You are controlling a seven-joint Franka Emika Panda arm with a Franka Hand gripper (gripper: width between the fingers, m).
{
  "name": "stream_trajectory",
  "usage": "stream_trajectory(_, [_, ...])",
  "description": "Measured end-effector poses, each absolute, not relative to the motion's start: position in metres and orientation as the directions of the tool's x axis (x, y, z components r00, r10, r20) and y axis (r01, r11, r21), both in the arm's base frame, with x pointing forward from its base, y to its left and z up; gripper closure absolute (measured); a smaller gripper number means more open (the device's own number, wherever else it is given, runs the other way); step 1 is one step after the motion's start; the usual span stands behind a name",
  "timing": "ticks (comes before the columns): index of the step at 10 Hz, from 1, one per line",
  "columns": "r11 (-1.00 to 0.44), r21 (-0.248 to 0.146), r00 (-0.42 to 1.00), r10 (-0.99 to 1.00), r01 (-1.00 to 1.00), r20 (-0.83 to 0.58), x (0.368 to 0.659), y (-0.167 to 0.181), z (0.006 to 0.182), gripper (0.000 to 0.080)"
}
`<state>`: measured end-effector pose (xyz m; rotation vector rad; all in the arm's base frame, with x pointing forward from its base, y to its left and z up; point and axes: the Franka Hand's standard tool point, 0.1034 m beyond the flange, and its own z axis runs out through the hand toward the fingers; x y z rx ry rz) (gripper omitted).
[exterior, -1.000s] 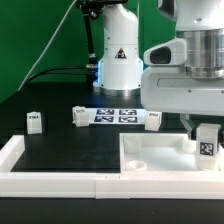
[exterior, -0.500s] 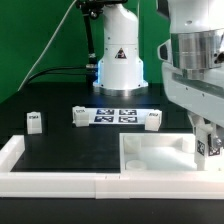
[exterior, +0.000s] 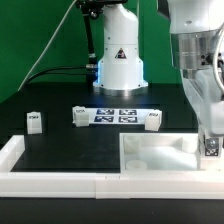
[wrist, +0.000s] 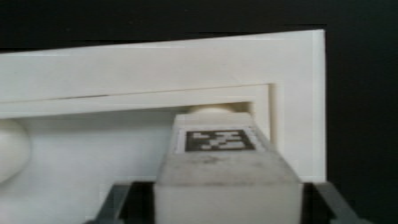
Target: Assemble one leg
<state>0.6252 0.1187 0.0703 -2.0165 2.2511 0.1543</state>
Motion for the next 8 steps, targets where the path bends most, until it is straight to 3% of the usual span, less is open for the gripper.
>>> stream_trajectory(2, [0.01,-0.013,-0.008,-0.988,-1.0,-0.152,0.6246,0.1199,0.0702,0.0249])
stream_trajectory(3, [-0.148,-0.03,0.15,-0.978,-0.989,-0.147,0.6236,0.1218,0.0704,0.0181])
stream_trajectory(5, [-0.417,-0.061,0.421,-0.897,-0.907,-0.136,0.6231,0.1215,0.0696,0.0155])
stream_trajectory(8, [-0.776,-0.1,0.783,-0.615,-0.622,-0.095,0.6247,0.1222,0.0707,0.015])
